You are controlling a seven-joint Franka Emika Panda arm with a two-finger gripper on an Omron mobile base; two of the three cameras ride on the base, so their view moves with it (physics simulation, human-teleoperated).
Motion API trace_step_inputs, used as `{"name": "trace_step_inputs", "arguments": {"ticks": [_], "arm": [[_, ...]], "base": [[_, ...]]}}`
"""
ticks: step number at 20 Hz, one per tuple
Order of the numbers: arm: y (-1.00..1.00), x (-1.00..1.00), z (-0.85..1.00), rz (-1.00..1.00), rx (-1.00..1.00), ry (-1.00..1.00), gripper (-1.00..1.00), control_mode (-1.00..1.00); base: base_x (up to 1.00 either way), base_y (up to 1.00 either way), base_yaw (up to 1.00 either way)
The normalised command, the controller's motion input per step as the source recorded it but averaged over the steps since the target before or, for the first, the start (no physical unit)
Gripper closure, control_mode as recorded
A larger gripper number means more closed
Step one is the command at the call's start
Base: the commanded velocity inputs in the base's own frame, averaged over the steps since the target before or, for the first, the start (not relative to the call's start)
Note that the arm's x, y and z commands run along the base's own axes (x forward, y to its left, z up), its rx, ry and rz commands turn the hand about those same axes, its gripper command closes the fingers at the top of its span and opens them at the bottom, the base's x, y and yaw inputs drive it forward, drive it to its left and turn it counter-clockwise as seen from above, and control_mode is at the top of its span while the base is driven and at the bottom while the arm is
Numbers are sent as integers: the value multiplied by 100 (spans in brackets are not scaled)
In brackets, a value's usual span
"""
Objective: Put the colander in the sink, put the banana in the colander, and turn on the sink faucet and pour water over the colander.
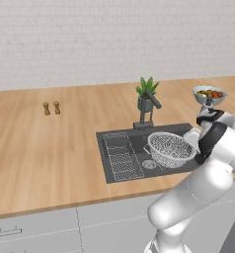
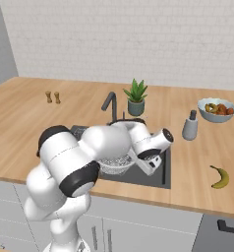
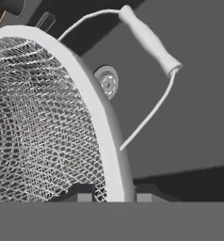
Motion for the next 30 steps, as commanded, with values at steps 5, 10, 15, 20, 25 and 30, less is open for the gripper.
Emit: {"name": "trace_step_inputs", "arguments": {"ticks": [5, 10, 15, 20, 25, 30], "arm": [[24, 26, -21, 3, 0, 0, 100, -100], [7, 22, -36, 1, 0, 0, 100, -100], [-14, 9, -38, 0, 0, 0, 100, -100], [-50, 10, -8, 0, 5, 0, 100, -100], [-48, 5, 0, 0, 3, -1, 100, -100], [-9, 0, -12, 0, 0, -10, 100, -100]], "base": [[0, 0, 0], [0, 0, 0], [0, 0, 0], [0, 0, 0], [0, 0, 0], [0, 0, 0]]}}
